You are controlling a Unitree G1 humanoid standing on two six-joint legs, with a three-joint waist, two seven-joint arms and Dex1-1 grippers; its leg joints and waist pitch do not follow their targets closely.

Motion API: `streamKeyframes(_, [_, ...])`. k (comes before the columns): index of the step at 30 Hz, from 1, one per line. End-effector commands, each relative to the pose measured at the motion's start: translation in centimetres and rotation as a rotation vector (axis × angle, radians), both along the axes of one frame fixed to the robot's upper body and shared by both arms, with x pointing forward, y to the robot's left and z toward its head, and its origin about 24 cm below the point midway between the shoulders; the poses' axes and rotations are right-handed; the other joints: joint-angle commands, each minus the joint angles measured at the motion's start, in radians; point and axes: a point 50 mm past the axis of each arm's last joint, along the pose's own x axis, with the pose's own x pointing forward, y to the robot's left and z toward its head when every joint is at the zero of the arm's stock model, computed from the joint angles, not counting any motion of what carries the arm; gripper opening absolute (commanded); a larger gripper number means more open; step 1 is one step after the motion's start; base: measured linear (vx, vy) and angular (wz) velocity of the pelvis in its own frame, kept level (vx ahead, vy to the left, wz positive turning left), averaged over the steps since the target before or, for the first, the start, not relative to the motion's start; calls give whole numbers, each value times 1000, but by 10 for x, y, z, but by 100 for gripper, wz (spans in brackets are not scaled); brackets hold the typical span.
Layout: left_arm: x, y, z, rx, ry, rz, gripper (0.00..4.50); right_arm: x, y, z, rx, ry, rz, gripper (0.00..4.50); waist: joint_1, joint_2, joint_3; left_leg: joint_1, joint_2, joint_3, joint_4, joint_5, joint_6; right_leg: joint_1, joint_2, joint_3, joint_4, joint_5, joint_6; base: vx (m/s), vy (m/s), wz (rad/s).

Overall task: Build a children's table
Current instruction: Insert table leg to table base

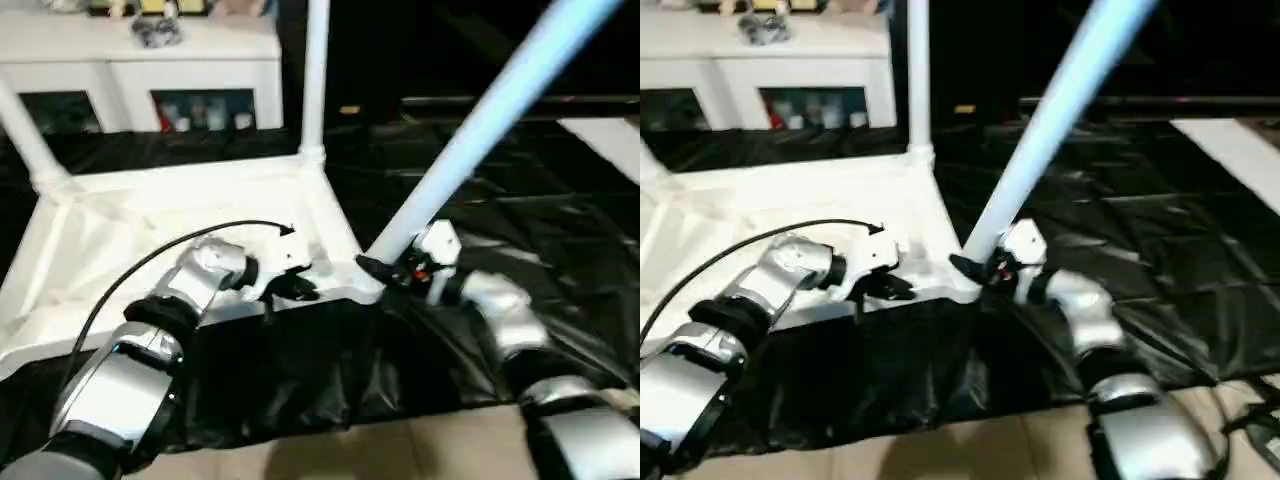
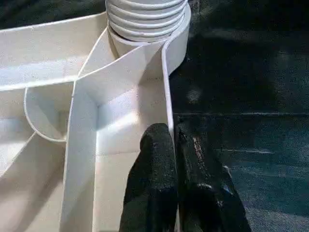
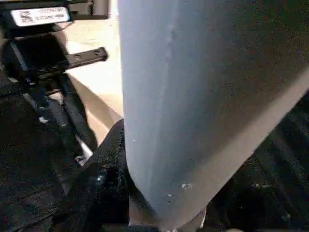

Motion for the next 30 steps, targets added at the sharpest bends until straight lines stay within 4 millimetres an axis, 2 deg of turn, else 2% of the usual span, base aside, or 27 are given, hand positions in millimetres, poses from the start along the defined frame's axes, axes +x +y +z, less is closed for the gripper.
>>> streamKeyframes(1, [2, -5, 10, 3, -37, -58, 0, -17, -7, -30, -100, 198, 0, 186, 3, 3, -43, 20, 68, -33, -97, -536, -8, 7, -76, 45, -67, -286, -193, 59, -21, -2])
streamKeyframes(2, [2, -6, 9, -1, -36, -52, 0, -17, -4, -26, -95, 191, 8, 186, 20, 5, -41, 19, 69, -20, -93, -432, 27, 11, -76, 45, -68, -220, -204, 59, -21, -2])
streamKeyframes(3, [1, -8, 8, -6, -36, -48, 0, -18, 0, -22, -89, 184, 16, 186, 25, 5, -41, 21, 68, -17, -90, -416, 36, 11, -75, 44, -69, -229, -202, 0, 0, 0])
streamKeyframes(4, [1, -9, 8, -13, -34, -47, 0, -19, 2, -21, -87, 182, 19, 186, 33, 5, -40, 25, 69, -13, -87, -411, 41, 6, -78, 44, -74, -283, -195, 0, 0, 0])
streamKeyframes(5, [1, -10, 8, -14, -34, -47, 0, -19, 2, -21, -87, 182, 19, 186, 37, 7, -42, 23, 69, -14, -86, -409, 33, 6, -81, 43, -78, -338, -185, 0, 0, 0])
streamKeyframes(6, [1, -11, 8, -24, -29, -46, 0, -20, 3, -22, -87, 182, 21, 186, 40, 8, -43, 25, 69, -14, -86, -400, 27, 4, -82, 43, -81, -353, -178, 0, 0, 0])
streamKeyframes(7, [0, -12, 8, -28, -23, -50, 0, -20, 4, -22, -87, 183, 24, 186, 40, 8, -43, 25, 69, -14, -86, -400, 27, 4, -82, 43, -81, -353, -178, 0, 0, 0])
streamKeyframes(9, [-1, -13, 7, -33, -14, -64, 0, -23, 8, -20, -90, 193, 31, 186, 41, 22, -41, 25, 69, -14, -89, -396, 18, 5, -76, 40, -85, -341, -173, 0, 0, 0])
streamKeyframes(11, [-2, -14, 5, -30, -11, -73, 0, -27, 10, -20, -98, 204, 35, 186, 39, 27, -40, 23, 68, -14, -90, -405, 14, 7, -73, 37, -82, -338, -170, 0, 0, 0])
streamKeyframes(12, [-3, -15, 4, -29, -11, -74, 0, -29, 10, -19, -106, 210, 39, 186, 40, 29, -41, 20, 66, -14, -88, -376, 25, 10, -74, 38, -79, -328, -166, 0, 0, 0])
streamKeyframes(13, [-3, -15, 4, -28, -11, -74, 0, -30, 10, -20, -110, 213, 40, 186, 40, 34, -43, 22, 66, -13, -86, -370, 28, 8, -75, 38, -78, -328, -168, 0, 0, 0])
streamKeyframes(14, [-3, -16, 4, -26, -12, -78, 0, -31, 10, -19, -113, 218, 39, 186, 41, 35, -43, 22, 66, -11, -85, -357, 34, 8, -74, 38, -79, -324, -170, 0, 0, 0])
streamKeyframes(15, [-3, -17, 4, -25, -13, -82, 0, -32, 10, -19, -115, 223, 37, 186, 40, 49, -44, 23, 68, -12, -85, -353, 32, 9, -74, 37, -78, -308, -174, 0, 0, 0])
streamKeyframes(17, [-3, -18, 3, -25, -14, -85, 0, -33, 10, -20, -116, 226, 35, 186, 38, 45, -45, 22, 67, -11, -85, -355, 31, 10, -72, 36, -76, -289, -178, 0, 0, 0])
streamKeyframes(18, [-4, -19, 3, -29, -12, -91, 0, -34, 9, -21, -118, 232, 32, 186, 37, 58, -44, 23, 66, -10, -85, -367, 29, 9, -73, 35, -76, -294, -179, 0, 0, 0])
streamKeyframes(19, [-4, -19, 3, -29, -12, -91, 0, -34, 9, -21, -118, 232, 32, 186, 35, 52, -43, 22, 65, -9, -86, -375, 28, 9, -72, 34, -79, -303, -175, 0, 0, 0])
streamKeyframes(20, [-5, -21, 4, -35, -6, -104, 0, -35, 8, -22, -127, 241, 36, 186, 34, 59, -44, 23, 64, -11, -85, -380, 25, 10, -72, 33, -78, -310, -173, 0, 0, 0])
streamKeyframes(21, [-6, -22, 4, -40, 1, -116, 0, -36, 7, -23, -135, 248, 39, 186, 32, 54, -45, 22, 65, -11, -86, -383, 26, 12, -73, 33, -79, -316, -170, 0, 0, 0])
streamKeyframes(23, [-6, -22, 6, -39, 4, -129, 0, -36, 6, -23, -141, 257, 43, 186, 30, 56, -46, 20, 64, -12, -85, -373, 29, 13, -74, 33, -78, -315, -168, 0, 0, 0])
streamKeyframes(25, [-5, -19, 9, -27, -4, -138, 0, -33, 8, -21, -153, 257, 55, 186, 28, 52, -50, 18, 65, -12, -84, -351, 34, 15, -74, 32, -73, -284, -175, 0, 0, 0])
streamKeyframes(28, [-4, -16, 13, -27, -6, -159, 0, -30, 9, -15, -159, 252, 76, 186, 29, 33, -51, 13, 66, -8, -80, -299, 57, 18, -75, 33, -68, -251, -186, 0, 0, 0])
streamKeyframes(29, [-4, -15, 16, -23, -14, -168, 0, -27, 10, -11, -159, 239, 82, 186, 28, 12, -52, 11, 66, -5, -77, -285, 64, 17, -75, 33, -67, -249, -186, 0, 0, 0])
streamKeyframes(30, [-3, -14, 18, -19, -19, -174, 0, -25, 10, -9, -159, 230, 86, 186, 32, 29, -53, 10, 68, -8, -77, -262, 66, 18, -79, 34, -62, -242, -191, 0, 0, 0])
